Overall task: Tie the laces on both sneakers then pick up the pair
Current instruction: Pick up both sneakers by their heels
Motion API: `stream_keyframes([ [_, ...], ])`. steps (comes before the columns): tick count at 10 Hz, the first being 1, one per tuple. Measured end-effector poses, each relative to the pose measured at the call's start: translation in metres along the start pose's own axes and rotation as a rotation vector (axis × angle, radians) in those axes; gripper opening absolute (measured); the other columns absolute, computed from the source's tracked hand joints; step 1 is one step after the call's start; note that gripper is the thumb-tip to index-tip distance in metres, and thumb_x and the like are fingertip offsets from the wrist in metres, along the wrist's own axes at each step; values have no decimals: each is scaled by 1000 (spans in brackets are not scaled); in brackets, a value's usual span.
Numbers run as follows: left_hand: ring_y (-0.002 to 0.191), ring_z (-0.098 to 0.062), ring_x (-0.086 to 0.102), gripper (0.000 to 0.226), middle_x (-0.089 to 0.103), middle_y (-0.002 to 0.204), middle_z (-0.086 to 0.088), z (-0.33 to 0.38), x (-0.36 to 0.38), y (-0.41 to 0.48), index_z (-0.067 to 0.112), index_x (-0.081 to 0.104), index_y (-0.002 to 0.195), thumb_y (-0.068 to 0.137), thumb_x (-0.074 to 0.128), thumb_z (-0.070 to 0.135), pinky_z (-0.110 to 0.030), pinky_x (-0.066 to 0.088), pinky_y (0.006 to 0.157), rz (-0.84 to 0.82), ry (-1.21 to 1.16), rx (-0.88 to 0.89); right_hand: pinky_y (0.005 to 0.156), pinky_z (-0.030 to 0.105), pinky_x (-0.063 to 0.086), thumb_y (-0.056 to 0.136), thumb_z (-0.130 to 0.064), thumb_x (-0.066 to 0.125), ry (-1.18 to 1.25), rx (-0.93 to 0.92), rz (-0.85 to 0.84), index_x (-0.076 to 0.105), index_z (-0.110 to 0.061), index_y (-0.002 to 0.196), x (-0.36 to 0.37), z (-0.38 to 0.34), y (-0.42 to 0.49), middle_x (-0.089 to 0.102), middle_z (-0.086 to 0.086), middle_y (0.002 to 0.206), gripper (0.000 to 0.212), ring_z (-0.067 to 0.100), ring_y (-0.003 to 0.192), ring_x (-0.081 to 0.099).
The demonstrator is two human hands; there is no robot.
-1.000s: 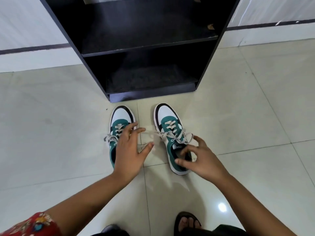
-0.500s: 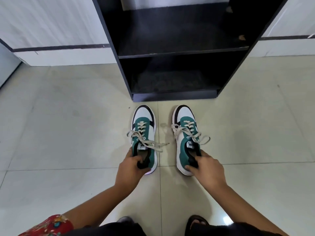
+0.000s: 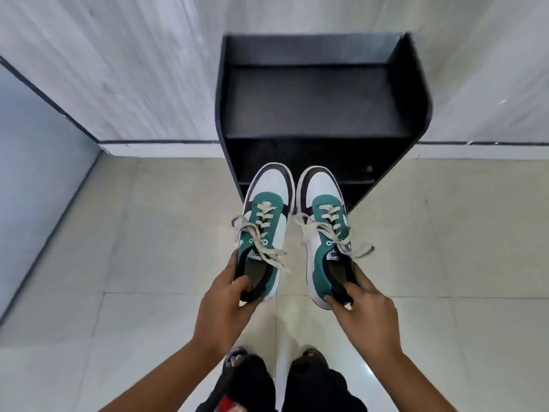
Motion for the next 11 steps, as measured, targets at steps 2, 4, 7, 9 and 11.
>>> stream_keyframes([
  [2, 62, -12, 42, 30, 57, 121, 0, 87, -121, 56, 11, 48, 64, 71, 75, 22, -7, 28, 50, 95, 37, 34, 61, 34, 53, 74, -30, 71, -9, -67, 74, 68, -9, 91, -138, -77, 30, 58, 3, 134, 28, 32, 72, 67],
  [4, 63, -21, 41, 34, 55, 100, -10, 100, -149, 167, 15, 38, 64, 69, 72, 15, -23, 23, 45, 101, 30, -42, 69, 37, 47, 81, -32, 62, -42, -35, 17, 64, -7, 95, -176, -130, 135, 56, 12, 119, 29, 38, 87, 63],
  [7, 85, -32, 56, 20, 54, 112, -12, 74, -118, 236, 6, 58, 88, 75, 67, 19, -41, 52, 67, 30, 93, -145, 69, 33, 43, 86, -31, 57, -102, -24, -44, 60, -11, 105, -149, -147, 203, 55, 12, 117, 27, 35, 96, 63],
  [9, 89, -34, 58, 27, 52, 117, -14, 65, -109, 234, 5, 61, 94, 75, 68, 23, -40, 53, 73, 0, 43, -206, 70, 33, 46, 86, -32, 58, -112, -17, -53, 58, -12, 108, -140, -145, 206, 52, 12, 123, 29, 33, 96, 62],
  [11, 102, -34, 57, 62, 51, 125, -10, 73, -125, 230, 12, 53, 116, 61, 79, 22, -41, 50, 85, -60, -29, -219, 78, 38, 51, 83, -38, 59, -13, -5, -54, 44, -24, 129, -147, -147, 194, 49, 6, 133, 50, 32, 106, 59],
])
Point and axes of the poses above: each hand's wrist, its own y-axis towards the middle knuckle, its own x-axis out of the palm, z = x × y, the point moved 5 cm from there along y, towards the middle knuckle
